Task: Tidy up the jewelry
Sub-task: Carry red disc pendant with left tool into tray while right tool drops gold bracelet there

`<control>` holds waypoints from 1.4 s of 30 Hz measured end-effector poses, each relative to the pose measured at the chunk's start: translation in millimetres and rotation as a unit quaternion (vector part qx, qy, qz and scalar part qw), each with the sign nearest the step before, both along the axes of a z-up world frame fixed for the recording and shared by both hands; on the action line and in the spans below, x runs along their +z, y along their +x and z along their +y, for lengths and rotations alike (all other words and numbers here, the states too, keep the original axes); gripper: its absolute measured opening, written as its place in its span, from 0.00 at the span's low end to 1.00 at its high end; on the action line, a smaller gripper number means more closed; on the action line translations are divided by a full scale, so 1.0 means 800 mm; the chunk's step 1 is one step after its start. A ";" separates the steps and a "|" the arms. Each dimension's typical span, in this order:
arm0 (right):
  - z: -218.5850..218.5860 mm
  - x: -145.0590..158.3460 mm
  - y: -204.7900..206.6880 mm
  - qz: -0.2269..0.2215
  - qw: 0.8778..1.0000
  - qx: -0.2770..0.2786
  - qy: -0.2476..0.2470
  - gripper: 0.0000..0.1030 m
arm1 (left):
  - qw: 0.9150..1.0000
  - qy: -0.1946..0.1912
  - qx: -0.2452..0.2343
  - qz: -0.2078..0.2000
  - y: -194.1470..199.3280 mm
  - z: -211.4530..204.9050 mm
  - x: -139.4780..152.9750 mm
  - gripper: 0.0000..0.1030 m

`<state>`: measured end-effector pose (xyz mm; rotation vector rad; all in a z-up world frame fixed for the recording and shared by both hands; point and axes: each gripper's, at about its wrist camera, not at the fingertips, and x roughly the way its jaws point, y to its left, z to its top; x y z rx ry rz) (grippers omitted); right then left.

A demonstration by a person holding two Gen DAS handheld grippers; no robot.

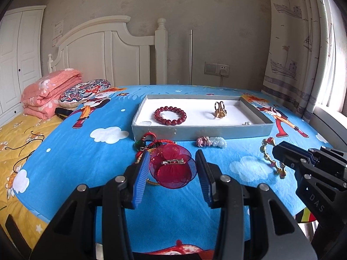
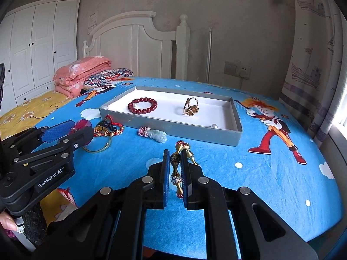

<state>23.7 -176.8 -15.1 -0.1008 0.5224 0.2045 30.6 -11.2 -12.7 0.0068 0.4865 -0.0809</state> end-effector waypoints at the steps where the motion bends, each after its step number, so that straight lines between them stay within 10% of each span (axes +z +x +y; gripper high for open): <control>1: 0.000 0.000 0.000 0.000 1.000 0.000 0.000 0.10 | 1.000 0.000 0.000 0.000 0.000 0.000 0.000 0.41; 19: -0.002 0.021 0.038 -0.017 1.000 -0.026 0.005 0.10 | 1.000 0.004 -0.009 0.001 0.032 -0.011 0.018 0.41; 42: -0.013 0.059 0.224 -0.005 0.997 -0.071 -0.001 0.10 | 0.997 0.027 0.018 0.077 0.260 -0.048 0.055 0.41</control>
